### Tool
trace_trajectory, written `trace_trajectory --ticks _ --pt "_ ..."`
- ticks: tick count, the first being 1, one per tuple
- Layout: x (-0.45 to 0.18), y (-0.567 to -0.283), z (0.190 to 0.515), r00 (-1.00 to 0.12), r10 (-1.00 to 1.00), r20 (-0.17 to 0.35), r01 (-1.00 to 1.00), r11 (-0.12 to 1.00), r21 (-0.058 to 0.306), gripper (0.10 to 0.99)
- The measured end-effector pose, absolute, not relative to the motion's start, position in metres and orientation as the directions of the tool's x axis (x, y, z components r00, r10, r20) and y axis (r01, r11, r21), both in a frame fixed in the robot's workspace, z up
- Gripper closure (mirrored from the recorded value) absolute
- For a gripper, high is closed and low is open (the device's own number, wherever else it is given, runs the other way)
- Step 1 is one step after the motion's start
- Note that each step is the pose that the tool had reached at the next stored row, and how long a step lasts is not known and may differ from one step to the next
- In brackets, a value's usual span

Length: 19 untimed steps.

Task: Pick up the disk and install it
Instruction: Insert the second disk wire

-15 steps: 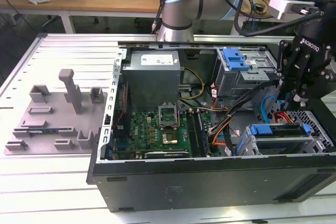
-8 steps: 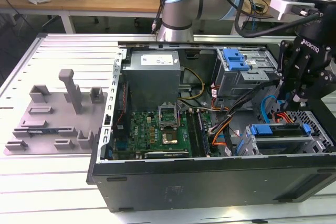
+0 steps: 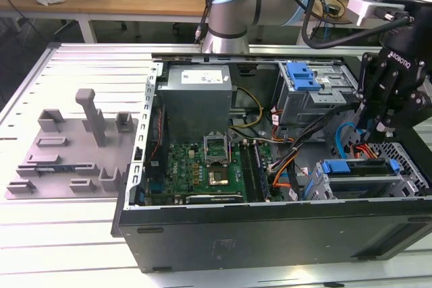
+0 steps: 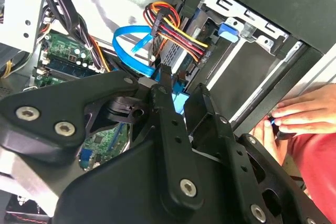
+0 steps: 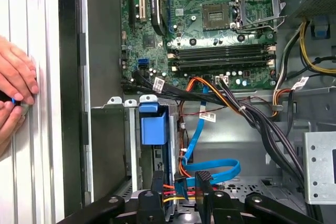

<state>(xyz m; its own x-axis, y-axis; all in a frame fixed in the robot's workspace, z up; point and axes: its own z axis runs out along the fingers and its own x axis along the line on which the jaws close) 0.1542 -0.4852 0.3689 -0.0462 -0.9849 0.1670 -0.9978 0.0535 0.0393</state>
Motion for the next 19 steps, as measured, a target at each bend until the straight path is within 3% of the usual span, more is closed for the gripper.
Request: trace_trajectory --ticks 12,13,14,15,16,19 --pt "0.1543 -0.4855 0.3677 -0.037 -0.985 0.167 -0.998 0.044 0.041 0.71" --pt "0.1542 -0.4856 0.3676 -0.037 -0.985 0.167 -0.998 0.044 0.041 0.722" --pt "0.1542 -0.4856 0.3676 -0.037 -0.985 0.167 -0.998 0.044 0.041 0.792" --pt "0.1542 -0.4856 0.3676 -0.037 -0.985 0.167 -0.998 0.044 0.041 0.792" --pt "0.1542 -0.4856 0.3675 -0.037 -0.985 0.167 -0.998 0.044 0.041 0.863" --pt "0.1542 -0.4855 0.3672 -0.037 -0.985 0.167 -0.998 0.044 0.041 0.863"
